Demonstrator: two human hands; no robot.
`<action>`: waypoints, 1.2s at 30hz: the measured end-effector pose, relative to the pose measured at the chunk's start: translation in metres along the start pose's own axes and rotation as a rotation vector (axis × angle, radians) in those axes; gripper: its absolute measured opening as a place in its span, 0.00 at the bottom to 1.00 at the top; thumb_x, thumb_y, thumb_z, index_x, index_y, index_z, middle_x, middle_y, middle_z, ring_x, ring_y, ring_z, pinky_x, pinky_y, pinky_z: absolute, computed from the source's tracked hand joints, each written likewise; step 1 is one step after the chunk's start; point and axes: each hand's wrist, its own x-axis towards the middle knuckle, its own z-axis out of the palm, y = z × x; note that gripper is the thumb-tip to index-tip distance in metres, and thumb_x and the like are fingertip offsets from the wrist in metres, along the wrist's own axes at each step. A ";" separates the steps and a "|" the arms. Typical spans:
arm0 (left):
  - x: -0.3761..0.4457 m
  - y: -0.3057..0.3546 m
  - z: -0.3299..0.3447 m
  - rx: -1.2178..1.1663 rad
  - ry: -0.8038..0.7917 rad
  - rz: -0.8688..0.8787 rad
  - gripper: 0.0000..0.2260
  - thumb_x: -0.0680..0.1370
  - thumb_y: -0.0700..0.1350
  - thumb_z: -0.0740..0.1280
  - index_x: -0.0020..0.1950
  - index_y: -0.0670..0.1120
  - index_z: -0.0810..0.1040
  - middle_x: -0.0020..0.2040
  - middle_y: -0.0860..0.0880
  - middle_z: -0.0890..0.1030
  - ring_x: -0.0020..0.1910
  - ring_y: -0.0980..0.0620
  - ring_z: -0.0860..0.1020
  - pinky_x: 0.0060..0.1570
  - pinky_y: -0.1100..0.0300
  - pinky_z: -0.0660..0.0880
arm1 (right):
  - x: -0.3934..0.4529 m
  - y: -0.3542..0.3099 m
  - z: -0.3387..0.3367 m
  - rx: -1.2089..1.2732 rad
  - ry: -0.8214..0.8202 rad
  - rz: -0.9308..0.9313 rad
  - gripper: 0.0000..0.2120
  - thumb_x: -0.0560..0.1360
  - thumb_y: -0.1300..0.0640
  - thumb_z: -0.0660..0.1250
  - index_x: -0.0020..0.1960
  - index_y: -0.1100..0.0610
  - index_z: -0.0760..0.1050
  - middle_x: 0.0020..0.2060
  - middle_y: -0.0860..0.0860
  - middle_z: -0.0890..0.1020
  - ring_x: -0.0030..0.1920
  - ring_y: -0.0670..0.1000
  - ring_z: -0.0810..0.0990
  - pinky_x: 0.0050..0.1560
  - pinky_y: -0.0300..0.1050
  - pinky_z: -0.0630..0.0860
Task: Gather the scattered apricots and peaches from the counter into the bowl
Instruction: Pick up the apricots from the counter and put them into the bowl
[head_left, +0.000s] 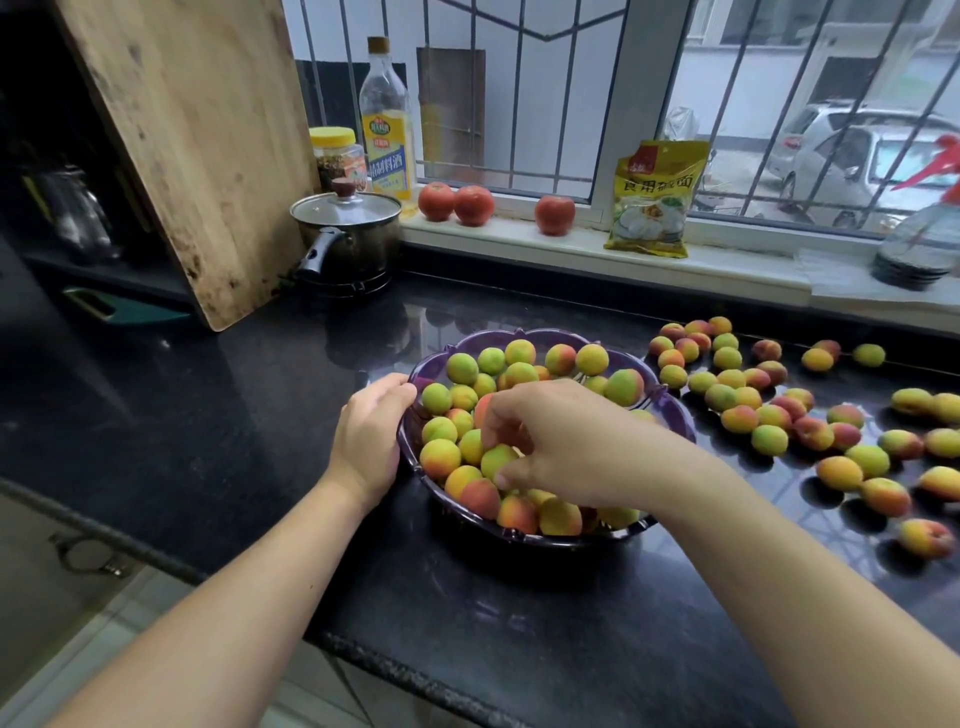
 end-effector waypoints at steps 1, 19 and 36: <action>0.000 0.000 0.000 0.004 0.001 -0.003 0.14 0.77 0.51 0.62 0.35 0.46 0.77 0.35 0.47 0.79 0.39 0.49 0.74 0.45 0.45 0.72 | 0.000 0.000 0.000 0.008 0.001 0.003 0.13 0.72 0.49 0.76 0.51 0.44 0.75 0.44 0.41 0.76 0.46 0.44 0.75 0.42 0.37 0.70; -0.004 0.005 0.000 0.041 0.018 0.005 0.22 0.75 0.55 0.60 0.44 0.36 0.80 0.43 0.36 0.82 0.45 0.37 0.78 0.52 0.38 0.74 | -0.026 0.070 -0.037 0.321 0.671 0.406 0.06 0.81 0.59 0.65 0.55 0.53 0.80 0.45 0.47 0.81 0.43 0.46 0.79 0.39 0.39 0.73; -0.005 -0.002 0.000 0.045 0.048 -0.026 0.17 0.76 0.54 0.61 0.42 0.41 0.80 0.41 0.45 0.81 0.44 0.48 0.75 0.49 0.49 0.71 | -0.089 0.162 0.035 -0.423 0.574 1.003 0.18 0.77 0.46 0.69 0.62 0.55 0.74 0.60 0.60 0.80 0.67 0.65 0.71 0.75 0.65 0.54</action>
